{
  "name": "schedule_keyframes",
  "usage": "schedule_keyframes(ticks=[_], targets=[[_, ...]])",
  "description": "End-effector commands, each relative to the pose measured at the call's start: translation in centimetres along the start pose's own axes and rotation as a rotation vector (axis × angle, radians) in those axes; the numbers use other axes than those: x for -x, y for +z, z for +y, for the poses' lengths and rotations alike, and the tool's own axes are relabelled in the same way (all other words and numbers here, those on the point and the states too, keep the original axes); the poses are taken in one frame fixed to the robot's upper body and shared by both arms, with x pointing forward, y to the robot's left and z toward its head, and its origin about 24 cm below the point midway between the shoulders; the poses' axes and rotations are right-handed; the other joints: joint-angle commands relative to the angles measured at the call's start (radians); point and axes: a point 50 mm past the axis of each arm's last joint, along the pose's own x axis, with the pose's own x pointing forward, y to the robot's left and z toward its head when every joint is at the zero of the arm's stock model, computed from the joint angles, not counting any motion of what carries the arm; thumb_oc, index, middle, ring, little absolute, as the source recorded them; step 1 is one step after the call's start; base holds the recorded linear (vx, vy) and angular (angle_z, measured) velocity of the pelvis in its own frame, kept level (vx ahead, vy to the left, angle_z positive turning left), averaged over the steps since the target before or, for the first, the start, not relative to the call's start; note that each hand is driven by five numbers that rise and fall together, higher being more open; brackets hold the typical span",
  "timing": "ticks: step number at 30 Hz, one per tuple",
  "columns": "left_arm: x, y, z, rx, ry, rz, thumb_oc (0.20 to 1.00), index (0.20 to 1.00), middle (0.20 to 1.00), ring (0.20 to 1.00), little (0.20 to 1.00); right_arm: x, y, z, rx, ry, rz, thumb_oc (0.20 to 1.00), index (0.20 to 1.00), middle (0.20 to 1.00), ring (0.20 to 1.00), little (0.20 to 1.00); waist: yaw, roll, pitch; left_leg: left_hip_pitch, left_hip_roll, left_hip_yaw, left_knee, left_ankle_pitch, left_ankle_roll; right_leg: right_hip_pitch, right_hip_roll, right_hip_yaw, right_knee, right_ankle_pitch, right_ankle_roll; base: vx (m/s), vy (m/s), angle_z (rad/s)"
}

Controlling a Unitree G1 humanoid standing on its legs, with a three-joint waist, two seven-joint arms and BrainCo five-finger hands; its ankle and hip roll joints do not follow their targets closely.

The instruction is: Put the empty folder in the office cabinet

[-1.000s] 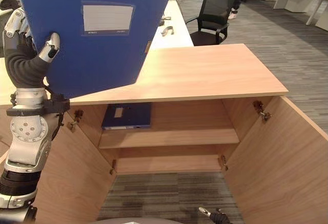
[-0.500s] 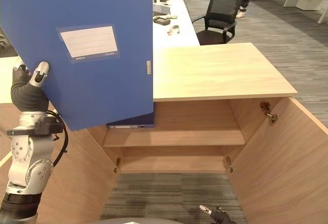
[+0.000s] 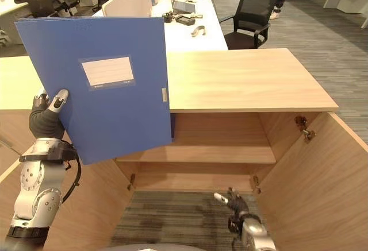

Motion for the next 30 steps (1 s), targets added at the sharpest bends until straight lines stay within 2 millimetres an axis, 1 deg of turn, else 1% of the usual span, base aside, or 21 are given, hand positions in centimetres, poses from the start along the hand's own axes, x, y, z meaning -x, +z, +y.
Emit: schedule_keyframes(ticks=[1, 2, 4, 5, 6, 7, 8, 9, 10, 11, 12, 13, 14, 15, 16, 17, 21, 23, 26, 28, 30], targets=[[-1.2, 2.1, 0.6, -0.058, -0.017, -0.121, 0.200, 0.200, 0.200, 0.200, 0.200, -0.7, 6.2, 0.4, -0.008, 0.103, -0.248, 1.000, 1.000, 1.000, 1.000, 1.000, 0.002, -0.011, 0.018, 0.028, 0.006, -0.023, 0.011, -0.102, -0.004, 0.009, 0.026, 0.018, 0.016, -0.092, 0.004, 0.00, 0.000, 0.00], [-1.2, 2.1, 0.6, -0.058, -0.017, -0.120, 0.200, 0.200, 0.200, 0.200, 0.200, -0.6, 6.1, 0.4, -0.008, 0.103, -0.247, 1.000, 1.000, 1.000, 1.000, 1.000, 0.003, -0.011, 0.018, 0.028, 0.006, -0.023, 0.011, -0.102, -0.004, 0.009, 0.026, 0.018, 0.016, -0.093, 0.004, 0.00, 0.000, 0.00], [-1.0, 1.9, 0.7, -0.073, -0.025, -0.106, 0.200, 0.200, 0.200, 0.200, 0.200, -0.1, 8.0, 0.8, 0.004, 0.151, -0.326, 1.000, 1.000, 1.000, 1.000, 1.000, 0.001, -0.012, 0.018, 0.028, 0.007, -0.022, 0.011, -0.102, -0.003, 0.008, 0.024, 0.020, 0.017, -0.092, 0.004, 0.00, 0.000, 0.00], [-0.9, 1.7, 0.6, -0.076, -0.030, -0.096, 0.200, 0.200, 0.200, 0.200, 0.200, 0.1, 8.5, 1.0, 0.009, 0.172, -0.349, 1.000, 1.000, 1.000, 1.000, 1.000, 0.000, -0.012, 0.017, 0.029, 0.007, -0.022, 0.011, -0.103, -0.003, 0.008, 0.023, 0.021, 0.017, -0.092, 0.004, 0.00, 0.000, 0.00], [-0.9, 1.7, 0.6, -0.076, -0.030, -0.096, 0.200, 0.200, 0.200, 0.200, 0.200, 0.1, 8.5, 1.0, 0.009, 0.172, -0.348, 1.000, 1.000, 1.000, 1.000, 1.000, 0.000, -0.012, 0.017, 0.029, 0.007, -0.022, 0.011, -0.103, -0.003, 0.008, 0.023, 0.021, 0.017, -0.092, 0.004, 0.00, 0.000, 0.00], [-0.9, 1.6, 0.6, -0.107, -0.038, -0.091, 0.200, 0.200, 0.200, 0.200, 0.200, 0.5, 9.6, 1.6, 0.011, 0.210, -0.396, 1.000, 1.000, 1.000, 1.000, 1.000, -0.001, -0.014, 0.017, 0.028, 0.006, -0.020, 0.011, -0.103, -0.001, 0.007, 0.023, 0.022, 0.017, -0.091, 0.004, 0.00, 0.000, 0.00], [-0.8, 1.5, 0.6, -0.117, -0.042, -0.086, 0.200, 0.200, 0.200, 0.200, 0.200, 0.6, 10.0, 2.0, 0.005, 0.231, -0.417, 1.000, 1.000, 1.000, 1.000, 1.000, -0.001, -0.014, 0.016, 0.028, 0.006, -0.019, 0.011, -0.104, -0.001, 0.006, 0.023, 0.023, 0.017, -0.091, 0.004, 0.00, 0.000, 0.00], [-0.8, 1.5, 0.6, -0.117, -0.042, -0.085, 0.200, 0.200, 0.200, 0.200, 0.200, 0.6, 10.0, 2.0, 0.005, 0.231, -0.416, 1.000, 1.000, 1.000, 1.000, 1.000, -0.001, -0.014, 0.016, 0.028, 0.006, -0.019, 0.011, -0.104, -0.001, 0.006, 0.023, 0.023, 0.017, -0.091, 0.004, 0.00, 0.000, 0.00], [-0.7, 1.3, 0.6, -0.139, -0.045, -0.075, 0.200, 0.200, 0.200, 0.200, 0.200, 0.9, 10.8, 3.0, -0.009, 0.282, -0.455, 1.000, 1.000, 1.000, 1.000, 1.000, -0.003, -0.014, 0.015, 0.029, 0.006, -0.017, 0.011, -0.105, 0.000, 0.006, 0.022, 0.025, 0.016, -0.091, 0.004, 0.00, 0.000, 0.00], [-0.7, 1.3, 0.7, -0.151, -0.046, -0.074, 0.200, 0.200, 0.200, 0.200, 0.200, 1.0, 11.2, 3.5, -0.022, 0.306, -0.474, 1.000, 1.000, 1.000, 1.000, 1.000, -0.004, -0.014, 0.015, 0.029, 0.007, -0.017, 0.011, -0.105, 0.000, 0.005, 0.022, 0.026, 0.016, -0.091, 0.004, 0.00, 0.000, 0.00], [-0.7, 1.3, 0.7, -0.152, -0.046, -0.074, 0.200, 0.200, 0.200, 0.200, 0.200, 1.0, 11.2, 3.5, -0.023, 0.307, -0.474, 1.000, 1.000, 1.000, 1.000, 1.000, -0.004, -0.014, 0.015, 0.029, 0.007, -0.017, 0.011, -0.105, 0.000, 0.005, 0.022, 0.027, 0.016, -0.091, 0.004, 0.00, 0.006, -0.04], [-0.6, 1.1, 0.6, -0.166, -0.052, -0.068, 0.200, 0.200, 0.200, 0.200, 0.200, 1.2, 11.6, 4.4, -0.062, 0.346, -0.497, 1.000, 1.000, 1.000, 1.000, 1.000, -0.006, -0.015, 0.014, 0.030, 0.007, -0.016, 0.011, -0.105, 0.000, 0.005, 0.021, 0.029, 0.017, -0.091, 0.003, 0.00, 0.006, -0.06], [-0.6, 1.0, 0.5, -0.167, -0.056, -0.063, 0.200, 0.200, 0.200, 0.200, 0.200, 1.2, 11.5, 5.1, -0.100, 0.370, -0.495, 1.000, 1.000, 1.000, 1.000, 1.000, -0.006, -0.015, 0.014, 0.030, 0.008, -0.014, 0.011, -0.105, 0.000, 0.005, 0.020, 0.030, 0.017, -0.090, 0.003, 0.00, 0.006, -0.08], [-0.6, 0.7, 0.3, -0.162, -0.060, -0.056, 0.200, 0.200, 0.200, 0.200, 0.200, 1.1, 11.2, 6.5, -0.151, 0.427, -0.483, 1.000, 1.000, 1.000, 1.000, 1.000, -0.007, -0.015, 0.014, 0.031, 0.008, -0.014, 0.011, -0.105, 0.000, 0.004, 0.021, 0.031, 0.017, -0.090, 0.002, 0.00, 0.002, -0.07], [-0.6, 0.7, 0.3, -0.169, -0.061, -0.053, 0.200, 0.200, 0.200, 0.200, 0.200, 1.2, 11.1, 7.1, -0.164, 0.454, -0.478, 1.000, 1.000, 1.000, 1.000, 1.000, -0.008, -0.016, 0.013, 0.030, 0.008, -0.013, 0.011, -0.105, 0.000, 0.004, 0.021, 0.032, 0.017, -0.090, 0.002, -0.01, 0.001, -0.05], [-0.7, 0.5, 0.0, -0.175, -0.075, -0.048, 0.200, 0.200, 0.200, 0.200, 0.200, 1.4, 11.2, 8.3, -0.171, 0.513, -0.473, 1.000, 1.000, 1.000, 1.000, 1.000, -0.007, -0.017, 0.013, 0.030, 0.008, -0.013, 0.011, -0.105, 0.000, 0.004, 0.021, 0.032, 0.017, -0.091, 0.002, -0.01, 0.000, -0.04], [-1.0, 0.2, -0.9, -0.195, -0.130, -0.041, 0.200, 0.200, 0.200, 0.200, 0.200, 1.8, 11.7, 10.2, -0.178, 0.610, -0.483, 1.000, 1.000, 1.000, 1.000, 1.000, -0.009, -0.019, 0.011, 0.031, 0.008, -0.013, 0.011, -0.105, 0.000, 0.004, 0.020, 0.034, 0.018, -0.091, 0.002, 0.00, 0.000, 0.00], [-1.1, 0.1, -1.1, -0.201, -0.144, -0.042, 0.200, 0.200, 0.200, 0.200, 0.200, 1.8, 11.9, 10.6, -0.182, 0.630, -0.487, 1.000, 1.000, 1.000, 1.000, 1.000, -0.010, -0.020, 0.011, 0.031, 0.008, -0.012, 0.011, -0.105, 0.000, 0.004, 0.020, 0.035, 0.018, -0.091, 0.002, 0.00, 0.000, 0.00], [-1.2, -0.3, -1.5, -0.223, -0.177, -0.025, 0.200, 0.200, 0.200, 0.200, 0.200, 2.3, 13.0, 11.9, -0.196, 0.706, -0.513, 1.000, 1.000, 1.000, 1.000, 1.000, -0.010, -0.019, 0.010, 0.031, 0.008, -0.009, 0.011, -0.104, 0.000, 0.002, 0.020, 0.037, 0.019, -0.090, 0.002, 0.00, 0.000, 0.00], [-1.2, -0.4, -1.6, -0.227, -0.184, -0.021, 0.200, 0.200, 0.200, 0.200, 0.200, 2.4, 13.1, 12.3, -0.203, 0.725, -0.516, 1.000, 1.000, 1.000, 1.000, 1.000, -0.010, -0.019, 0.010, 0.030, 0.008, -0.008, 0.011, -0.104, 0.000, 0.001, 0.020, 0.037, 0.019, -0.090, 0.002, 0.00, 0.000, 0.00], [-1.3, -0.6, -1.8, -0.240, -0.204, -0.011, 0.200, 0.200, 0.200, 0.200, 0.200, 2.6, 13.9, 13.1, -0.204, 0.764, -0.538, 1.000, 1.000, 1.000, 1.000, 1.000, -0.010, -0.019, 0.010, 0.030, 0.008, -0.006, 0.011, -0.103, 0.000, 0.000, 0.019, 0.038, 0.018, -0.088, 0.002, 0.00, 0.000, 0.00]])
